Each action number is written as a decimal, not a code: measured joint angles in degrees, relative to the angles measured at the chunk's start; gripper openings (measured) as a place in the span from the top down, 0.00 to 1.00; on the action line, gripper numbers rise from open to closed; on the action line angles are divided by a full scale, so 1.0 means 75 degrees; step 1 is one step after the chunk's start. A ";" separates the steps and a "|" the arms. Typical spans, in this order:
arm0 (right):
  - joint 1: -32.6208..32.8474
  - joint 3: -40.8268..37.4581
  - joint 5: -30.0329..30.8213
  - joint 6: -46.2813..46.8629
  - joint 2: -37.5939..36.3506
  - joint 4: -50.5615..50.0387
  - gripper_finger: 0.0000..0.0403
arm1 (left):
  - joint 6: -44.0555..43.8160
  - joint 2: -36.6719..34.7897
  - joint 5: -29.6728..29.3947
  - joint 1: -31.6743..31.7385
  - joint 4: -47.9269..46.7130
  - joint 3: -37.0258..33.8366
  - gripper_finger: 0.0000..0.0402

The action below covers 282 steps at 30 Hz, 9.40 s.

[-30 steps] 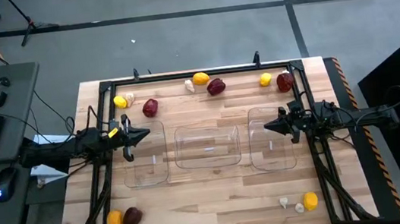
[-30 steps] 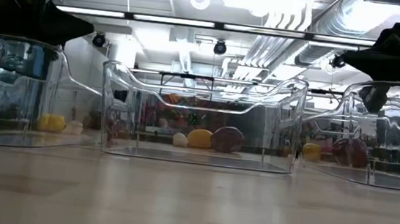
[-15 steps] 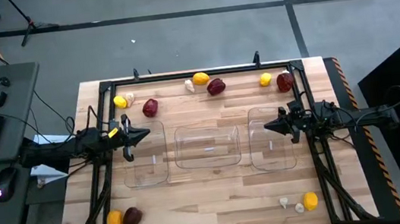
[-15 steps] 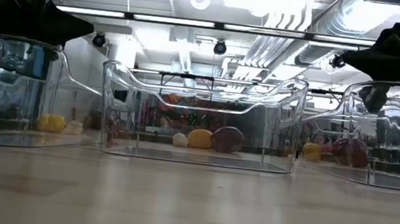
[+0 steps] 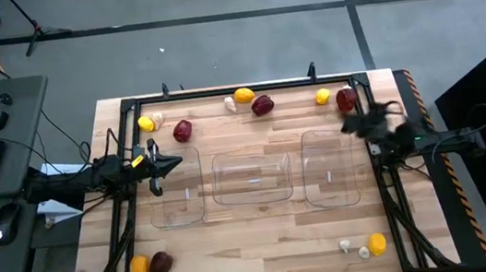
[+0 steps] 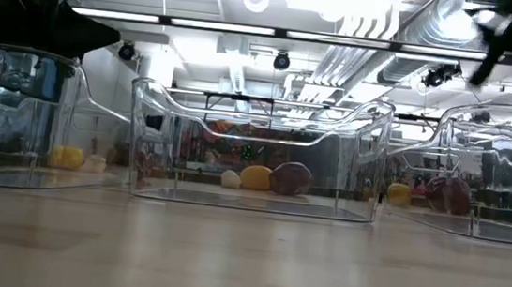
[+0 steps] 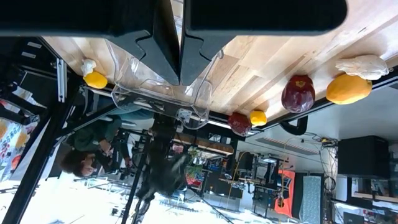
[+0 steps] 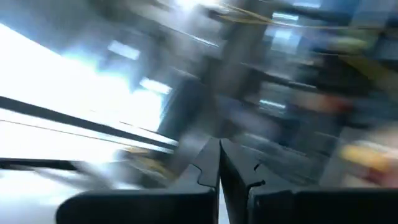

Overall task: Sort produce into baskets
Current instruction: Put the bottom right yellow lemon into the right transparent bin, then put the top right yellow lemon into the right transparent bin, then put the top right red apple into the center transparent bin

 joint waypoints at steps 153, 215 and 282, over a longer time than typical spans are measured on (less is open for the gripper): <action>0.4600 0.8384 -0.0406 0.4312 0.9111 -1.5820 0.63 | 0.0000 0.0001 0.0000 -0.0002 -0.0006 -0.0001 1.00; -0.6874 0.7915 0.0053 0.1217 1.3176 -1.0230 0.27 | 0.0003 0.0000 0.0000 0.0000 0.0000 0.0000 1.00; 0.0898 0.5333 -0.2084 -0.2065 0.6619 -1.1202 0.26 | 0.0003 0.0000 -0.0002 -0.0001 0.0000 0.0000 1.00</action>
